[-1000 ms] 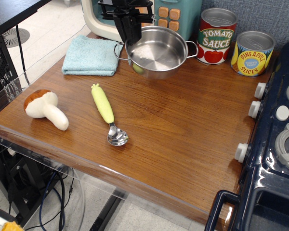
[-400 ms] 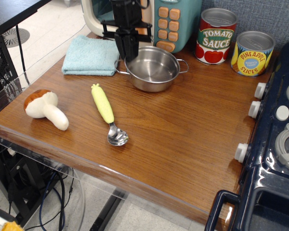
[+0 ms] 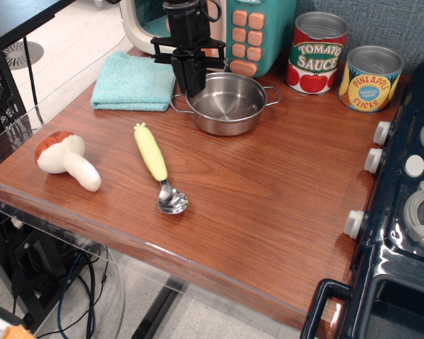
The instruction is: PICK UP THE VESSEL AND PUT NEAR THEWHITE TOWEL
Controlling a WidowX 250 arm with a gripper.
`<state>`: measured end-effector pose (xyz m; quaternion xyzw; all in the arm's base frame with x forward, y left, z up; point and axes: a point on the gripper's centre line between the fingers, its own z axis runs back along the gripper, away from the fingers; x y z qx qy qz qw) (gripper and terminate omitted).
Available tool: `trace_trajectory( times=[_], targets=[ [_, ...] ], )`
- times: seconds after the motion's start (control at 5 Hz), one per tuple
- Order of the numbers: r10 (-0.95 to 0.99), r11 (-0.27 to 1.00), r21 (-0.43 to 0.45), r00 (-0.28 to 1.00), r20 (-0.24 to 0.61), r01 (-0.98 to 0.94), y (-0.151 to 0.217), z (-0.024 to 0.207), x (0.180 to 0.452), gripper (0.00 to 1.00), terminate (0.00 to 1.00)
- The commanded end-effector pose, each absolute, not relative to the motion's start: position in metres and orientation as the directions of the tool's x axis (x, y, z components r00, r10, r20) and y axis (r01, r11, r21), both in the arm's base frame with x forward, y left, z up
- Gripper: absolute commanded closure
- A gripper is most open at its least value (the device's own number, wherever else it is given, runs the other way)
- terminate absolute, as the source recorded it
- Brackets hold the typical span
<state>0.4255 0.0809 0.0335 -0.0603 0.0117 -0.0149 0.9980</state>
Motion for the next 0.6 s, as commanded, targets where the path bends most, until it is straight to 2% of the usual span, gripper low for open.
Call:
trace_trajectory(
  times=[0.0, 0.4],
  targets=[
    [-0.013, 0.995, -0.096, 0.999, 0.032, 0.016, 0.086, 0.058, 0.416, 0.0, 0.0],
    [-0.009, 0.997, -0.071, 0.998, 0.062, 0.014, 0.087, 0.075, 0.413, 0.0, 0.0]
  ],
)
